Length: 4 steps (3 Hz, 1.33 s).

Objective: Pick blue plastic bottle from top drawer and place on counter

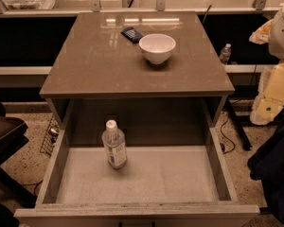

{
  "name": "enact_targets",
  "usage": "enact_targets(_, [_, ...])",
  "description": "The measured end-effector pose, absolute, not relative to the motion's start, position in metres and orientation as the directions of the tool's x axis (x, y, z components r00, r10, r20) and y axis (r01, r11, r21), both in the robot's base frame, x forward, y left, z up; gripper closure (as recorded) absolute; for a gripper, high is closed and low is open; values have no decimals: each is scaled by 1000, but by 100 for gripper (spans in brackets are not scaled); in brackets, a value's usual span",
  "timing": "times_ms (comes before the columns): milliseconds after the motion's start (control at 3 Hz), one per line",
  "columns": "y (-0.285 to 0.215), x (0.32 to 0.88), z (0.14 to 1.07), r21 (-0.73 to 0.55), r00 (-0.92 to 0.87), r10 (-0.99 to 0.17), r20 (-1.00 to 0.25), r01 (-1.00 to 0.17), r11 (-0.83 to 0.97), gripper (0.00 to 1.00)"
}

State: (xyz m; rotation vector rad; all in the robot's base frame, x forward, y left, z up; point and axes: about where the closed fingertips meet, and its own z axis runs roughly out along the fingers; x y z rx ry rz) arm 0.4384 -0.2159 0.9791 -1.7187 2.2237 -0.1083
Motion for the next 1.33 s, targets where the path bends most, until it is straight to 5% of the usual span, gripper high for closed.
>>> enact_targets(667, [-207, 438, 961, -256, -213, -930, -299, -921, 293, 0])
enact_targets(1333, [-171, 443, 852, -209, -106, -779, -617, -933, 292, 0])
